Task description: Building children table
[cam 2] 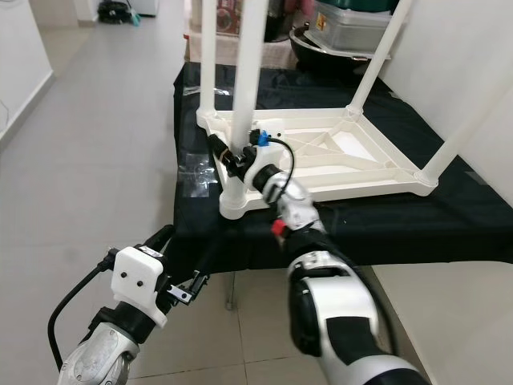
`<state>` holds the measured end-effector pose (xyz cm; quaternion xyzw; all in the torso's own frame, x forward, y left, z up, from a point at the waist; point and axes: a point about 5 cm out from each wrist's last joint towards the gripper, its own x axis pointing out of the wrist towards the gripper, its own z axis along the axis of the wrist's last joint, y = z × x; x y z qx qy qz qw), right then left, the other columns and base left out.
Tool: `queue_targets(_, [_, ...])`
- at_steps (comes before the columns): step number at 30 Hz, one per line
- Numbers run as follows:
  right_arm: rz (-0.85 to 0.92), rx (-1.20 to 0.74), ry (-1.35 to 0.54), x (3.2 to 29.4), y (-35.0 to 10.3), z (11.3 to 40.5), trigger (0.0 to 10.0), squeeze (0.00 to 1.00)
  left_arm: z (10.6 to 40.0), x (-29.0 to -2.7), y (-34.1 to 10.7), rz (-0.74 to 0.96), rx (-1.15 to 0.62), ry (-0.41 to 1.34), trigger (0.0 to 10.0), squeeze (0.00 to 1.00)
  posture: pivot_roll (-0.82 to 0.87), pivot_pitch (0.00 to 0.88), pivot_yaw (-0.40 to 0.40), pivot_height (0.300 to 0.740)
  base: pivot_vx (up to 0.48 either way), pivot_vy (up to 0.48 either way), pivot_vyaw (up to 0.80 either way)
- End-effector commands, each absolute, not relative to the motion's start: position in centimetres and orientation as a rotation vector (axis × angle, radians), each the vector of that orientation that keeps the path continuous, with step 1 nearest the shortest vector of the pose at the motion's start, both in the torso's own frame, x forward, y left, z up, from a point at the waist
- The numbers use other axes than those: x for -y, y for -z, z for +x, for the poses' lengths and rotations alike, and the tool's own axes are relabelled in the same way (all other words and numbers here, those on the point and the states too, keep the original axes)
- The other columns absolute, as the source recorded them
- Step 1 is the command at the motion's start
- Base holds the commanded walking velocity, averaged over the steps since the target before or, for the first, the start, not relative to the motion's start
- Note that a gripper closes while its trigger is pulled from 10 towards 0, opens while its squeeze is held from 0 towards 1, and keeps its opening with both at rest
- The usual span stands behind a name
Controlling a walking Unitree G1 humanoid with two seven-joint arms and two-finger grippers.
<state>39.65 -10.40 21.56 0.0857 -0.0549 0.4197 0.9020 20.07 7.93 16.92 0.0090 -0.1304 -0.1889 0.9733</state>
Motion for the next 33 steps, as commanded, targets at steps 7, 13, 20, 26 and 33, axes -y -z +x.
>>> queue_targets(7, [0.115,0.008,-1.18,8.1,-19.9,38.2,10.0,0.0,19.9,-7.7,-16.6,0.01,0.249,0.391,10.0,0.0,0.1,0.09,-0.129,0.74,0.0,0.0,0.0])
queue_targets(13, [0.076,0.009,-0.962,6.6,-19.4,38.9,0.0,0.0,19.8,-7.7,-16.6,0.008,0.251,0.393,10.0,0.0,0.1,0.089,-0.129,0.74,0.0,0.0,0.0])
queue_targets(20, [0.088,0.017,-0.283,10.4,-19.4,41.0,0.0,0.0,19.7,-7.7,-16.4,0.009,0.246,0.391,10.0,0.0,0.1,0.077,-0.127,0.74,0.0,0.0,0.0])
queue_targets(26, [0.098,-0.009,0.307,15.6,-18.3,40.6,0.0,0.0,19.7,-7.8,-16.4,0.013,0.246,0.393,10.0,0.0,0.1,0.074,-0.125,0.74,0.0,0.0,0.0])
queue_targets(33, [0.147,0.059,0.149,11.4,-17.8,39.9,10.0,0.0,19.6,-7.8,-16.3,0.017,0.241,0.393,10.0,0.0,0.1,0.069,-0.12,0.74,0.0,0.0,0.0])
